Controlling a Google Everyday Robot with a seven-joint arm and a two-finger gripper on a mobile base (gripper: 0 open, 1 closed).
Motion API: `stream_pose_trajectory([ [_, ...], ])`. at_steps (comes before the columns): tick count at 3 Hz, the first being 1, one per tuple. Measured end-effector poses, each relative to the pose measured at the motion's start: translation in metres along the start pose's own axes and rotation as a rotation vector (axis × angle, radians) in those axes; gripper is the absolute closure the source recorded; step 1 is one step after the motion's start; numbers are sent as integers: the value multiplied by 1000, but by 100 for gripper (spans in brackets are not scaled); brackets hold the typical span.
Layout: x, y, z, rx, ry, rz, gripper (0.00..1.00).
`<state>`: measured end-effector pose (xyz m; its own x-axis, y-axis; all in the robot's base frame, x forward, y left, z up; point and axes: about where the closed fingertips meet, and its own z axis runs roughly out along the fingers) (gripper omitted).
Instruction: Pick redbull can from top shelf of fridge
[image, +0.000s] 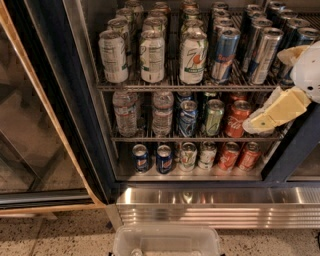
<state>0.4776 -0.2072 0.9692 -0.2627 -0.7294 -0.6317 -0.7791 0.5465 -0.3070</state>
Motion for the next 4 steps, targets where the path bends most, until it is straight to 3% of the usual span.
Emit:
stream_pose_trajectory([
  [1,-5,1,3,27,-64,27,0],
  [3,-9,-7,8,160,-277,222,0],
  [4,-29,-11,12,222,-375,263,0],
])
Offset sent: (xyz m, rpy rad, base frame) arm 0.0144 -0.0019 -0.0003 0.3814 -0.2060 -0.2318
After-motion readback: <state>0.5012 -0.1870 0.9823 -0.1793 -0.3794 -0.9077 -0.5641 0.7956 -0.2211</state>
